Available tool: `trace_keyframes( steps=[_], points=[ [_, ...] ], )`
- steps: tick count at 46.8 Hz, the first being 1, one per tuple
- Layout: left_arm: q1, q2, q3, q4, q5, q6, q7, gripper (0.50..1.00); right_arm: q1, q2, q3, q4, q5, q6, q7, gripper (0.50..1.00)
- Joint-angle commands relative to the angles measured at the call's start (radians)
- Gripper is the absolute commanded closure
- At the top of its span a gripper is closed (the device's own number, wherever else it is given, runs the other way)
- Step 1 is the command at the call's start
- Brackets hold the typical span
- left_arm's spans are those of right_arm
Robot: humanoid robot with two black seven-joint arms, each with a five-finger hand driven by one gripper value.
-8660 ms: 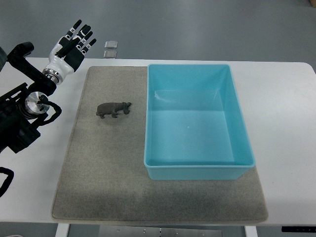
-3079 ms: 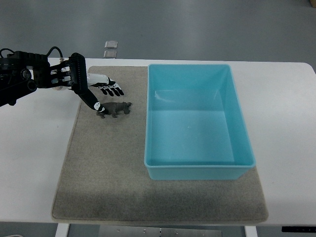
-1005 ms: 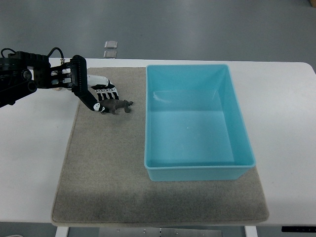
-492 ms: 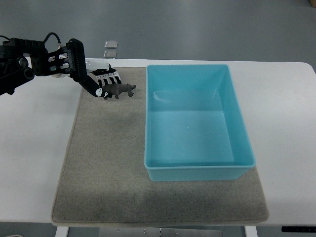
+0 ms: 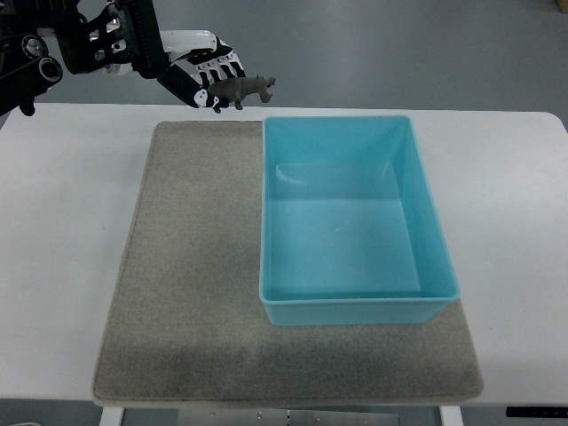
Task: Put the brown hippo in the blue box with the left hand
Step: 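Lift the hippo with the left hand and carry it over the box, then lower the hippo into the blue box and open the left hand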
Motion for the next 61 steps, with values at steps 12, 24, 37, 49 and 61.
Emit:
trace_keyframes(
  steps=[12,24,37,49,61],
  points=[
    [-0.013,-0.164,0.002,0.000,0.004,0.009,0.002,1.000,0.000,0.000,0.000,0.000,0.000,0.001,0.000,0.564],
    [-0.002,-0.274,0.006,0.001,0.019,0.011,0.002,1.000,0.000,0.000,0.000,0.000,0.000,-0.001,0.000,0.564],
    [0.003,-0.366,0.063,0.009,0.022,0.011,0.028,1.000,0.000,0.000,0.000,0.000,0.000,-0.001,0.000,0.564],
    [0.006,-0.400,0.129,0.009,0.022,0.012,0.031,1.000,0.000,0.000,0.000,0.000,0.000,0.001,0.000,0.564],
    [0.061,-0.420,0.138,0.011,0.079,0.012,0.039,1.000,0.000,0.000,0.000,0.000,0.000,0.001,0.000,0.564]
  ],
)
